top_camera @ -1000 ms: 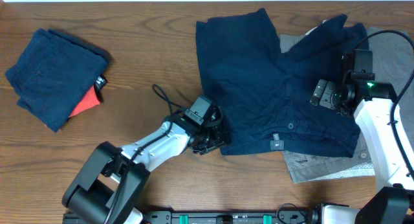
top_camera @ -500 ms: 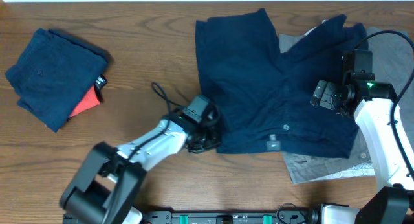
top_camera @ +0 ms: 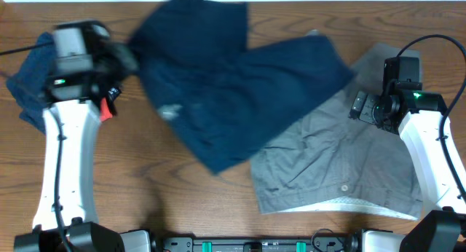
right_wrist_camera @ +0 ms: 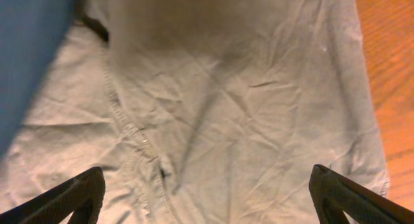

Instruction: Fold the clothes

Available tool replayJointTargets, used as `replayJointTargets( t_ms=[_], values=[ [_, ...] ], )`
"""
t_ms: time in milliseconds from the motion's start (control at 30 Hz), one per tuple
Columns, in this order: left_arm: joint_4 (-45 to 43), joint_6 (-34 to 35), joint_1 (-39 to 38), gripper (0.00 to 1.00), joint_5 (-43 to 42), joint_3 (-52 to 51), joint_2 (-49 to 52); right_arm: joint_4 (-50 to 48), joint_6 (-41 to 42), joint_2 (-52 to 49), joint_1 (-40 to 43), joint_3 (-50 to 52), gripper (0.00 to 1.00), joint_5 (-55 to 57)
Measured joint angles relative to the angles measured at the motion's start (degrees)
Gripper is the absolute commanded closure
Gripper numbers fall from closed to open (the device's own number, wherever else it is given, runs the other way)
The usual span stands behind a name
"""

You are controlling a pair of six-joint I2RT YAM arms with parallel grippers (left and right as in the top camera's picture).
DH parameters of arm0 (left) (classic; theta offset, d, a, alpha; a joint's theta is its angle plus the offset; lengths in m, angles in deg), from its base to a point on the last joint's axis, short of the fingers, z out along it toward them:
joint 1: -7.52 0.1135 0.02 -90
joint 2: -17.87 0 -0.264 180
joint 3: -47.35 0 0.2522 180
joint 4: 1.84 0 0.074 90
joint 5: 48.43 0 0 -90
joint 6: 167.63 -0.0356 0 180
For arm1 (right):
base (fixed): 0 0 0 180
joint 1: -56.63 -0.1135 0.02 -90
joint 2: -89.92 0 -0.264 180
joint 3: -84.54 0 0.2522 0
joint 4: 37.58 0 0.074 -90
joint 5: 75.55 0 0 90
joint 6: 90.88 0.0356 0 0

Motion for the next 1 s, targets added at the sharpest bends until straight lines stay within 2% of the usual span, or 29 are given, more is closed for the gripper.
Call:
replayJointTargets(
  t_ms=[67,133,167,233,300,367,433,467,567,800,1000],
  values=[
    [1.9,0.0,1.6,0.13,0.5,0.3,-0.1,0.0,-1.3,0.0,0.0,0.0,0.13,-1.6],
    [5.9,0.0,1.9,0.03,0.5,0.1,0.1,0.0,-2.8,0.0,0.0,0.0,0.36,-3.5],
    [7.9,-0.1,1.7,0.02,0.5,0.0,0.1,0.0,-4.0,0.0,0.0,0.0,0.48,-5.1],
    [12.6,-0.1,0.8,0.01,0.5,-0.3,0.2,0.0,-6.0,0.0,0.0,0.0,0.62,-7.6],
    [16.8,-0.2,-0.6,0.01,0.2,-0.7,0.2,-0.2,-8.4,0.0,0.0,0.0,0.81,-10.6],
    [21.3,-0.2,-2.5,0.02,-0.1,-1.4,0.3,-0.2,-10.7,0.0,0.0,0.0,0.93,-13.8],
    [23.6,-0.2,-5.0,0.09,-0.4,-2.6,0.3,-0.2,-12.9,0.0,-0.1,0.0,0.95,-17.0],
    [23.9,-0.3,-6.6,0.16,-0.5,-3.5,0.3,-0.2,-13.9,0.0,-0.2,0.0,0.95,-18.8],
    [21.0,0.2,-12.5,0.28,-1.1,-7.7,0.3,-0.4,-16.6,-0.3,-1.8,0.0,0.94,-22.8],
    [7.8,3.1,-25.2,0.36,-1.4,-19.3,0.8,-1.2,-19.6,-8.2,-8.9,0.0,0.96,-27.2],
    [-0.3,6.1,-32.4,0.37,-1.4,-27.3,2.5,-2.6,-20.1,-16.4,-12.3,0.0,0.94,-28.0]
  ],
)
